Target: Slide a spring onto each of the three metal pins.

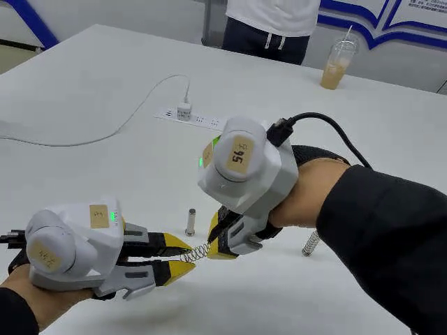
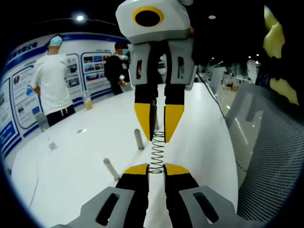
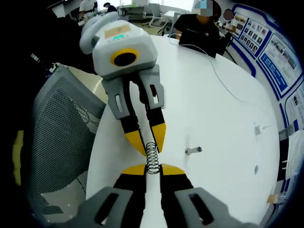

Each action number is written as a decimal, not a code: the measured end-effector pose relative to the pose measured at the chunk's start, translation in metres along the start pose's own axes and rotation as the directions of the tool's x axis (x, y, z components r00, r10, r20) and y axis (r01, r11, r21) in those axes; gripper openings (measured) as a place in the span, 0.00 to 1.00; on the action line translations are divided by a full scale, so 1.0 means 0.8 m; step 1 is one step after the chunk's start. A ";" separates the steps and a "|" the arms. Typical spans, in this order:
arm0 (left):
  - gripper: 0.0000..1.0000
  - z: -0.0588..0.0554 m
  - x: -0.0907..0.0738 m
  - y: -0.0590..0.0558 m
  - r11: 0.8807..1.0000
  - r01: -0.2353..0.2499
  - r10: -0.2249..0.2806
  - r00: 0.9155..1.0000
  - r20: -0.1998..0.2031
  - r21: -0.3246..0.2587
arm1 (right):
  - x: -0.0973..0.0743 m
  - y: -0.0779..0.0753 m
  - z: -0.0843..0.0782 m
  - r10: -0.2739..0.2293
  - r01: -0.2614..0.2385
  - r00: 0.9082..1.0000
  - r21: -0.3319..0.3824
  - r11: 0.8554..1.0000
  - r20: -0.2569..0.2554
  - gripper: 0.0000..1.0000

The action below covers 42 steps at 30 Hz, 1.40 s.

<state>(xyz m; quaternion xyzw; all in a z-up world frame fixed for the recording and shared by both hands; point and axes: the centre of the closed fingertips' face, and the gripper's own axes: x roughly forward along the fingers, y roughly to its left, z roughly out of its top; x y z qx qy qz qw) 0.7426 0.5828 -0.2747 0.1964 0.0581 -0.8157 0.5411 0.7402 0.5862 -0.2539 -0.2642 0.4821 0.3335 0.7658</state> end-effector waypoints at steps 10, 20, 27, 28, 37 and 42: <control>0.11 0.003 0.002 -0.004 1.000 0.009 -0.009 1.000 0.006 0.003 | -0.007 0.004 0.017 -0.008 0.008 1.000 -0.026 1.000 0.023 0.11; 0.11 0.009 0.003 -0.003 1.000 0.009 -0.009 1.000 0.019 0.004 | -0.009 0.005 0.032 -0.012 0.014 0.999 -0.041 0.999 0.042 0.11; 0.11 0.009 0.005 -0.003 1.000 0.008 -0.008 1.000 0.023 0.000 | -0.008 0.004 0.033 -0.010 0.012 0.999 -0.045 0.999 0.043 0.11; 0.11 0.009 0.005 -0.003 1.000 0.007 -0.007 1.000 0.025 -0.002 | -0.008 0.004 0.033 -0.009 0.011 0.999 -0.045 0.999 0.043 0.11; 0.19 0.008 0.006 0.001 1.000 -0.005 0.006 1.000 0.026 -0.016 | -0.005 -0.003 0.027 -0.010 0.011 1.000 -0.045 0.999 0.024 0.11; 0.24 0.003 0.001 0.007 0.999 -0.023 0.024 0.999 0.026 -0.041 | -0.006 -0.007 0.027 -0.012 0.013 1.000 -0.043 0.999 0.022 0.11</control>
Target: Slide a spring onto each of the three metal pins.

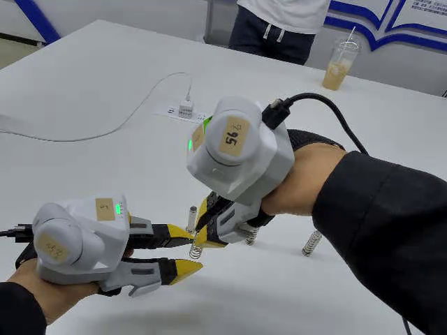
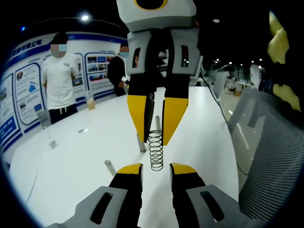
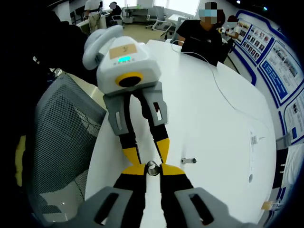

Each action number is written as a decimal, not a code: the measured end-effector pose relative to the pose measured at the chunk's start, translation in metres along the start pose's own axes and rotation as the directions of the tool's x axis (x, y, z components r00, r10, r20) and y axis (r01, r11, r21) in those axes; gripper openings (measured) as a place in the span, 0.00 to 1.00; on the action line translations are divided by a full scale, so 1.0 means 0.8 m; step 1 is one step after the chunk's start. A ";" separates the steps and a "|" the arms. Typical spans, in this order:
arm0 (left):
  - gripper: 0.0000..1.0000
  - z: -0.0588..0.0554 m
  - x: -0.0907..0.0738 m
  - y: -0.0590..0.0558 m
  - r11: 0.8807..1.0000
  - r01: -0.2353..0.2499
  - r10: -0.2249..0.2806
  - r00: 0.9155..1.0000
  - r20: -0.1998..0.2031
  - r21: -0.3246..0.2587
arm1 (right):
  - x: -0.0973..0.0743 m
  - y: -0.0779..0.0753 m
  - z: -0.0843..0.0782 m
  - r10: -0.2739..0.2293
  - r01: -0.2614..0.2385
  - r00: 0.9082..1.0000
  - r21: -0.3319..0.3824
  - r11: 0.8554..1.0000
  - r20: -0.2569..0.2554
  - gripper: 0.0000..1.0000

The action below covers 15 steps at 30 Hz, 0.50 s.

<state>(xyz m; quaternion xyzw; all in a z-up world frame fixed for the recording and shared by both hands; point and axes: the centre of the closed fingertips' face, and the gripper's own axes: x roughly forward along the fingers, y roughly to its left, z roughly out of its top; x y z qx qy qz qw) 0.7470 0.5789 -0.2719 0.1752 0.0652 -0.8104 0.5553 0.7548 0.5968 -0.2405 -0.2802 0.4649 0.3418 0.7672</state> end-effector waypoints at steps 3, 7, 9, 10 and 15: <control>0.27 -0.003 -0.004 0.005 1.000 -0.016 0.016 1.000 -0.002 -0.013 | -0.002 -0.005 -0.001 -0.006 0.006 1.000 0.004 1.000 -0.001 0.11; 0.31 -0.005 -0.010 0.012 0.999 -0.037 0.037 0.999 -0.002 -0.035 | -0.005 -0.012 -0.003 -0.015 0.015 1.000 0.012 1.000 -0.002 0.11; 0.35 -0.006 -0.013 0.016 0.998 -0.053 0.053 0.999 -0.001 -0.047 | -0.006 -0.017 -0.004 -0.021 0.021 1.000 0.016 1.000 -0.002 0.11; 0.36 -0.006 -0.014 0.017 0.997 -0.058 0.058 0.998 -0.001 -0.050 | -0.007 -0.019 -0.004 -0.023 0.023 1.000 0.017 1.000 -0.002 0.11; 0.41 -0.008 -0.017 0.023 0.994 -0.080 0.080 0.997 0.000 -0.069 | -0.011 -0.030 -0.003 -0.038 0.038 0.999 0.022 0.999 -0.004 0.11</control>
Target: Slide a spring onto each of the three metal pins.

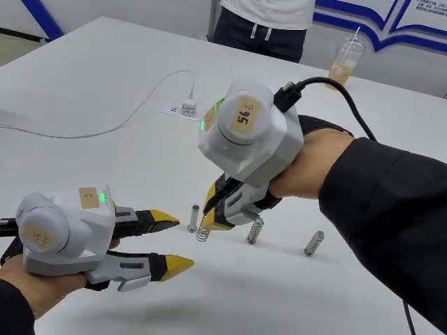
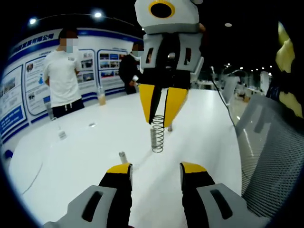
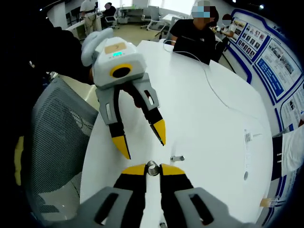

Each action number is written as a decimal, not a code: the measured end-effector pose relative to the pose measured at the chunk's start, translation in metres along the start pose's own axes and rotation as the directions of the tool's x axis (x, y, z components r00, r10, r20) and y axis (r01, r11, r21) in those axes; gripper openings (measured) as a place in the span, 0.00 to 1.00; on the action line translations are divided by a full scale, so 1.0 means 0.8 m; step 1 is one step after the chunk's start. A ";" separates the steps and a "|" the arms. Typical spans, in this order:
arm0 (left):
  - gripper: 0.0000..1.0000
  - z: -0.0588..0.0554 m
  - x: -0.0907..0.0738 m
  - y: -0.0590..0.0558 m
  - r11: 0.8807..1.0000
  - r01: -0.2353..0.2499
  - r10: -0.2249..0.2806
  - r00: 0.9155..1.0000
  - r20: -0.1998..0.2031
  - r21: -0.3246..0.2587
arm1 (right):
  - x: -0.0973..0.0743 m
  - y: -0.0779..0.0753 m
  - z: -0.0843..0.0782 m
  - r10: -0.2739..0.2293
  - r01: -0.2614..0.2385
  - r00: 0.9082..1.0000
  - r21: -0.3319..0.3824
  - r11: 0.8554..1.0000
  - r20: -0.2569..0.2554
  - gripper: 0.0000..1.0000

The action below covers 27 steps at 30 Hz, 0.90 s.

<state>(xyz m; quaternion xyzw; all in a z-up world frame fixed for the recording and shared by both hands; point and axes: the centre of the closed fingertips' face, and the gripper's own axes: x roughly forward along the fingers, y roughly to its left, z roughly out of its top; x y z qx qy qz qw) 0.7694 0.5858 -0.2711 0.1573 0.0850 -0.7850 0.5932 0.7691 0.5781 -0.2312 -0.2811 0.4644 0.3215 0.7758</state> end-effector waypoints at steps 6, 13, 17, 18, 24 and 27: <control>0.45 0.001 -0.003 0.003 1.000 -0.017 0.017 1.000 0.002 -0.018 | -0.003 -0.014 0.001 -0.017 0.017 1.000 0.000 1.000 -0.006 0.11; 0.51 0.001 -0.005 0.003 0.999 -0.027 0.027 1.000 0.001 -0.034 | -0.001 -0.030 0.000 -0.033 0.033 0.999 0.015 0.999 -0.007 0.11; 0.53 0.000 -0.006 0.004 0.999 -0.029 0.029 1.000 -0.001 -0.043 | 0.002 -0.041 0.000 -0.047 0.047 0.999 0.026 0.999 -0.005 0.11; 0.53 -0.001 -0.006 0.004 0.999 -0.029 0.029 1.000 -0.001 -0.044 | 0.003 -0.044 0.000 -0.050 0.050 0.999 0.030 0.998 -0.003 0.11; 0.56 -0.004 -0.005 0.007 0.998 -0.032 0.032 0.999 -0.004 -0.052 | 0.008 -0.059 0.001 -0.066 0.066 0.998 0.047 0.997 0.001 0.11; 0.57 -0.004 -0.005 0.008 0.998 -0.032 0.032 0.999 -0.003 -0.055 | 0.011 -0.065 0.001 -0.069 0.069 0.998 0.051 0.996 0.000 0.11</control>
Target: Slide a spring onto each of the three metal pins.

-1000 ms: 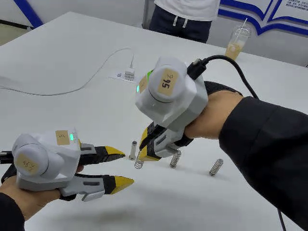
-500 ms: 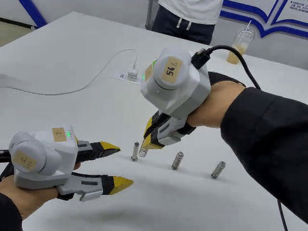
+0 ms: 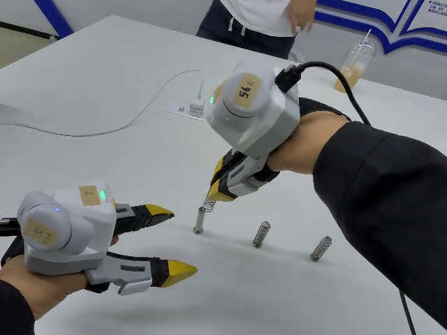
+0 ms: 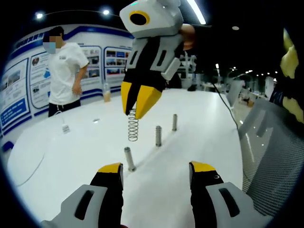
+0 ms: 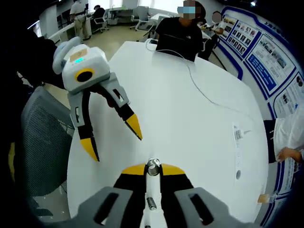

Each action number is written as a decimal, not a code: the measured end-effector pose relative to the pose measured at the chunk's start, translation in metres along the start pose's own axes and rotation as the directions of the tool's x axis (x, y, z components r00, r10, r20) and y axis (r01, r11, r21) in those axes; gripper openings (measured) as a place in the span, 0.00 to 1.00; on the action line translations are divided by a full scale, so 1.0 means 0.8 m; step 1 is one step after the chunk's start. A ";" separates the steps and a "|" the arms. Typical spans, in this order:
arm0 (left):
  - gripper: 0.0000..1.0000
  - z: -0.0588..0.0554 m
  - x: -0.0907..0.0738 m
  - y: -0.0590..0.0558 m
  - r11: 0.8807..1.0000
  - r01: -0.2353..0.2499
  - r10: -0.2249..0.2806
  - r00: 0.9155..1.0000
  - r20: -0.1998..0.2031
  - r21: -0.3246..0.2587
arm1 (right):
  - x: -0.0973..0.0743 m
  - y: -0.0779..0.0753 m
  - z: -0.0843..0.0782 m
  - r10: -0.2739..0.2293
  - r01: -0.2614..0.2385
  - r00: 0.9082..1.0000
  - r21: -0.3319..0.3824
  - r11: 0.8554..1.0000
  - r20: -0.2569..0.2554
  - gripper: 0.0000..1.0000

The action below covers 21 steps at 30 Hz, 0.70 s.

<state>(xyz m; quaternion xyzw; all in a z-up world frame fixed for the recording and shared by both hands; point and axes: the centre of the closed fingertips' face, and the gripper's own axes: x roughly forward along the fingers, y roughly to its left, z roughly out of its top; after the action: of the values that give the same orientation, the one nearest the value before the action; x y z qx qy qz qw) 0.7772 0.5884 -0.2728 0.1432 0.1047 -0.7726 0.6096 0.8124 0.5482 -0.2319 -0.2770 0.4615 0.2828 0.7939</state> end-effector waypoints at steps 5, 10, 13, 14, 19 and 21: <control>0.58 -0.002 0.002 0.001 1.000 0.000 0.000 1.000 0.001 -0.006 | 0.009 -0.004 -0.001 0.003 -0.003 1.000 0.007 1.000 -0.007 0.11; 0.60 -0.006 0.002 0.004 1.000 -0.001 0.001 1.000 -0.001 -0.013 | 0.016 -0.008 -0.004 0.006 -0.006 1.000 0.009 1.000 -0.017 0.11; 0.60 -0.006 0.002 0.005 1.000 -0.003 0.003 1.000 -0.001 -0.017 | 0.019 -0.008 -0.005 0.010 -0.010 1.000 0.012 1.000 -0.023 0.11; 0.61 -0.006 0.002 0.005 1.000 -0.003 0.003 1.000 -0.001 -0.017 | 0.020 -0.008 -0.006 0.013 -0.012 1.000 0.014 1.000 -0.023 0.11; 0.61 -0.006 0.002 0.006 1.000 -0.003 0.003 1.000 -0.001 -0.017 | 0.023 -0.008 -0.006 0.019 -0.018 0.999 0.017 1.000 -0.026 0.11; 0.61 -0.006 0.002 0.006 1.000 -0.002 0.002 1.000 0.000 -0.019 | 0.024 -0.008 -0.006 0.021 -0.020 0.999 0.016 1.000 -0.028 0.12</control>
<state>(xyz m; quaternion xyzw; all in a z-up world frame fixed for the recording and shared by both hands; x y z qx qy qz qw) 0.7817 0.5875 -0.2779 0.1377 0.1118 -0.7708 0.6118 0.8220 0.5447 -0.2498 -0.2697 0.4777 0.2833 0.7867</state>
